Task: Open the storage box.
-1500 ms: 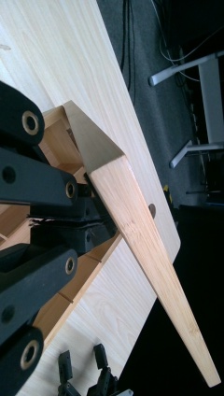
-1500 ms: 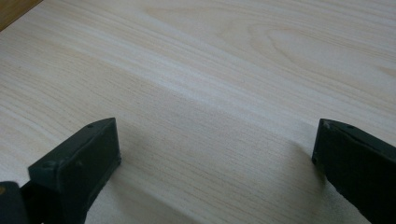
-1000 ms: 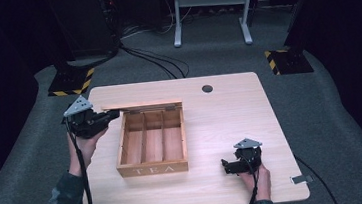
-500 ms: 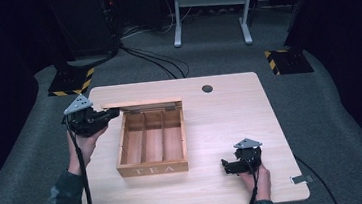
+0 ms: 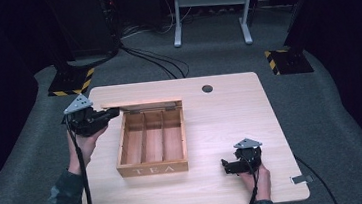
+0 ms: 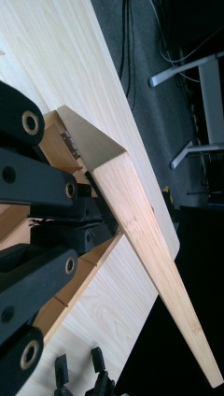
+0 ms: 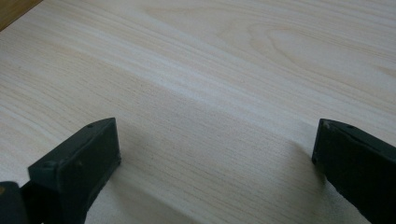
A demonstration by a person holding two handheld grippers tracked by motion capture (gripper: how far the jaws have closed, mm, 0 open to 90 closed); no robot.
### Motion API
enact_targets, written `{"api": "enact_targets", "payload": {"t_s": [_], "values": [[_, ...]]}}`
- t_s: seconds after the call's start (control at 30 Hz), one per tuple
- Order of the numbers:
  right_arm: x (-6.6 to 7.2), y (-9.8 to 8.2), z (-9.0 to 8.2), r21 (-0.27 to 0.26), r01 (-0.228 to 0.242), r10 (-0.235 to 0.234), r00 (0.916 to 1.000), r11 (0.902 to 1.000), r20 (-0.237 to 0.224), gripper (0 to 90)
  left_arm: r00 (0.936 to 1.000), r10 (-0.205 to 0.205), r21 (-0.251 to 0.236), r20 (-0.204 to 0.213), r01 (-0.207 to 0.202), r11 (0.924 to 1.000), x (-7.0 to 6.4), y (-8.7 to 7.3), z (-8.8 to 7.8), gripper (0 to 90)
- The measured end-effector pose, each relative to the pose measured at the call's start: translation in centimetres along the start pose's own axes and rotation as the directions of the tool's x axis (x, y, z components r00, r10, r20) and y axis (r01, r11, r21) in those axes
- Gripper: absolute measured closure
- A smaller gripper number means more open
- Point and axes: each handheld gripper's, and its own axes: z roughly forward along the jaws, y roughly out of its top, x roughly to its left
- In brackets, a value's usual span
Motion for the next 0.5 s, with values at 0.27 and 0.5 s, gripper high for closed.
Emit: {"api": "enact_targets", "payload": {"t_s": [0.27,0.5], "values": [[0.02,0.01,0.01,-0.001,-0.003,0.003,1.0,1.0,0.001,0.4,1.0,0.006,0.002,-0.001,-0.006,1.0,0.0,0.0,-0.02,88.0],[0.02,0.0,0.01,-0.001,-0.003,0.003,1.0,1.0,0.001,0.4,1.0,0.007,0.005,0.0,-0.007,1.0,0.01,0.01,-0.03,87.9]]}}
